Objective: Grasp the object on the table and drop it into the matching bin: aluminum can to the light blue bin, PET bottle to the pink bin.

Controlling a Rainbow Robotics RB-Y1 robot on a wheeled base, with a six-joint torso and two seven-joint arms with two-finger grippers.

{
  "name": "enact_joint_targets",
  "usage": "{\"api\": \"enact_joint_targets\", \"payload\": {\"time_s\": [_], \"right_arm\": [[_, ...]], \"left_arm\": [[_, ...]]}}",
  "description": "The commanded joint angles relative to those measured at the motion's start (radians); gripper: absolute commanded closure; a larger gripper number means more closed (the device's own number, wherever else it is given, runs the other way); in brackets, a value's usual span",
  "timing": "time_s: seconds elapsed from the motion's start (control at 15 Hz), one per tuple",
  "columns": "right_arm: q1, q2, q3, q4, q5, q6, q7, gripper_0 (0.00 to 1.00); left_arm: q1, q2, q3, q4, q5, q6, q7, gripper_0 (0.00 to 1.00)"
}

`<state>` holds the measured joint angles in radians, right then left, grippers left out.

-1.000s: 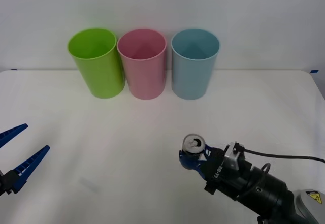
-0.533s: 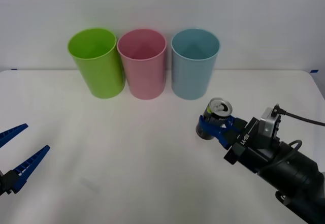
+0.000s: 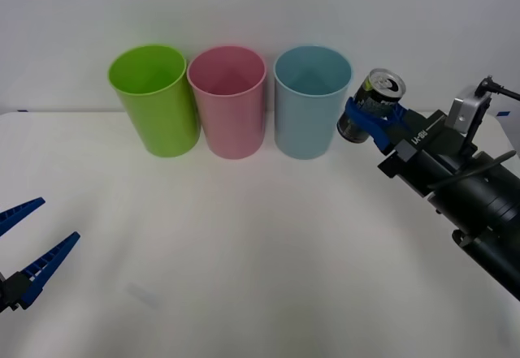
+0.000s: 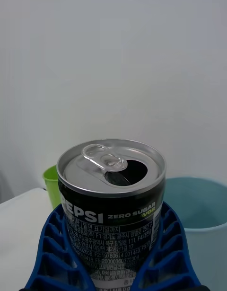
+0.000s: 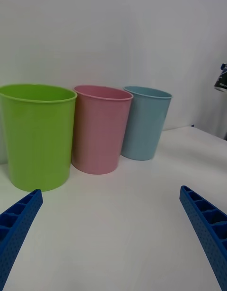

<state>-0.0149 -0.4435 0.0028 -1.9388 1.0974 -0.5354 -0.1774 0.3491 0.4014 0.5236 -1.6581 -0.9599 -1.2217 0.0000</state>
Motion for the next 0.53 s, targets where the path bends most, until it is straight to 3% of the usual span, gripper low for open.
{"api": "enact_joint_targets", "payload": {"time_s": [0.07, 0.33, 0.53], "right_arm": [[-0.099, -0.007, -0.003, 0.077, 0.016, 0.029, -0.007, 1.00], [-0.277, 0.002, -0.006, 0.259, 0.042, 0.034, -0.008, 1.00], [-0.379, 0.048, -0.018, 0.382, 0.110, 0.041, -0.010, 1.00]], "left_arm": [[0.000, 0.000, 0.000, 0.000, 0.000, 0.000, 0.000, 0.00], [0.000, 0.000, 0.000, 0.000, 0.000, 0.000, 0.000, 0.00], [0.000, 0.000, 0.000, 0.000, 0.000, 0.000, 0.000, 0.00]]}}
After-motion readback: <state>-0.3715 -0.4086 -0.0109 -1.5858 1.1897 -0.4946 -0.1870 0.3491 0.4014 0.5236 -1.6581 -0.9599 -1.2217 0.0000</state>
